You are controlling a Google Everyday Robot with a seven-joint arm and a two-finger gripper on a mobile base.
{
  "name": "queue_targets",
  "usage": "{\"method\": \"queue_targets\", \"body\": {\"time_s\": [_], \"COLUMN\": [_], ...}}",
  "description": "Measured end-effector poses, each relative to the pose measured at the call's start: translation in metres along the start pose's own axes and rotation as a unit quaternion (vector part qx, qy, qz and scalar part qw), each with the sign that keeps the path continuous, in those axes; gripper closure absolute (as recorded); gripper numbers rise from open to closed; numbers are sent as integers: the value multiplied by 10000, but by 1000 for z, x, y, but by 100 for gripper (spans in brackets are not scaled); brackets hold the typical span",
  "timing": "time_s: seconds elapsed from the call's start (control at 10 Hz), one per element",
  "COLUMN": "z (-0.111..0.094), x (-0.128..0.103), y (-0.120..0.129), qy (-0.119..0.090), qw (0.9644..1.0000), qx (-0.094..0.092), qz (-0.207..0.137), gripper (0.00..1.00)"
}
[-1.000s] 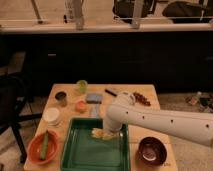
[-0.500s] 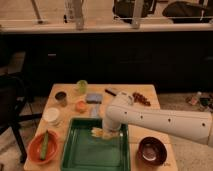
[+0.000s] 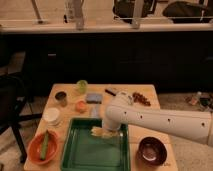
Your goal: Place banana in tray
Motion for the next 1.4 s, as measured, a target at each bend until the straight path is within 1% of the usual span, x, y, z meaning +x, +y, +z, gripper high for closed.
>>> {"method": "queue_targets", "body": {"time_s": [0.1,1.4], "z": [0,0], "x": [0,1], "y": [0,0], "qy": [1,0], "qw": [10000,10000], "qx": [2,3], "qz": [4,10], "gripper": [20,20]}}
